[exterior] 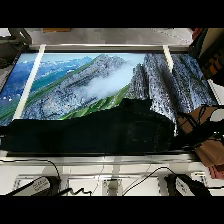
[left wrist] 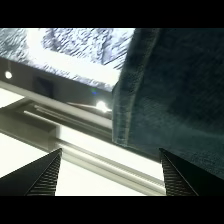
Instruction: Fold the clothes and pants, and hang the long-sleeved shirts on hangers.
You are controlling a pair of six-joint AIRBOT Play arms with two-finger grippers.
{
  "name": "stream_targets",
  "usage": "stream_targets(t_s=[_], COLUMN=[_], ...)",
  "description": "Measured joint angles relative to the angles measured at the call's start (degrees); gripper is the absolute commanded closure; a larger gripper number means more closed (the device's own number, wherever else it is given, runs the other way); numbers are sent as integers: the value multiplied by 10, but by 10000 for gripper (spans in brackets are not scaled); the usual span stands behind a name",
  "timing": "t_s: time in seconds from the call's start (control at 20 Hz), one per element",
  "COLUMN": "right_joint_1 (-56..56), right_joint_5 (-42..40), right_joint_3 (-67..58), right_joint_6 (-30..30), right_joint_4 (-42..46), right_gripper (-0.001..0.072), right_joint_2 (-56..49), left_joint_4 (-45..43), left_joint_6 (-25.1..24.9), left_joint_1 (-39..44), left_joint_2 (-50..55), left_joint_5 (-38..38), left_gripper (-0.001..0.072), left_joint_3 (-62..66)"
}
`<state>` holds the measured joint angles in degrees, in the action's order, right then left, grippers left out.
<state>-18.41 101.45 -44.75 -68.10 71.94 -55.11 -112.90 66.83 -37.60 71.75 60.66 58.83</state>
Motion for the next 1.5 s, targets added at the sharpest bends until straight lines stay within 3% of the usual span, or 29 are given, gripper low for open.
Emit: stream_targets(t_s=[0.25,0.4,0.55,0.7,1.0,1.25,1.35,1.5], right_joint_1=[0,-1,-1,2,60,121,140,163], right_joint_5=[-78,-225,-392,-478,-529,-515,-502,-506], right_joint_3=[-3,-5,-8,-27,-123,-227,-259,-287], right_joint_6=[1,-8,-63,-76,-76,-110,-117,-138], right_joint_4=[2,4,1,-46,-114,-130,-132,-135], right_gripper=[219,219,220,219,220,231,277,520], right_joint_2=[0,0,-6,-33,-155,-296,-342,-393], left_joint_4=[5,56,133,211,283,296,298,299], left_joint_6=[61,95,108,113,118,118,118,118], left_joint_1=[8,39,95,183,378,475,493,504], left_joint_2=[1,1,1,1,1,1,1,1], left_joint_5=[-24,-53,-93,-136,-177,-186,-187,-189], left_gripper=[6,5,5,5,5,5,5,5], left_joint_3=[0,0,1,1,1,1,1,1])
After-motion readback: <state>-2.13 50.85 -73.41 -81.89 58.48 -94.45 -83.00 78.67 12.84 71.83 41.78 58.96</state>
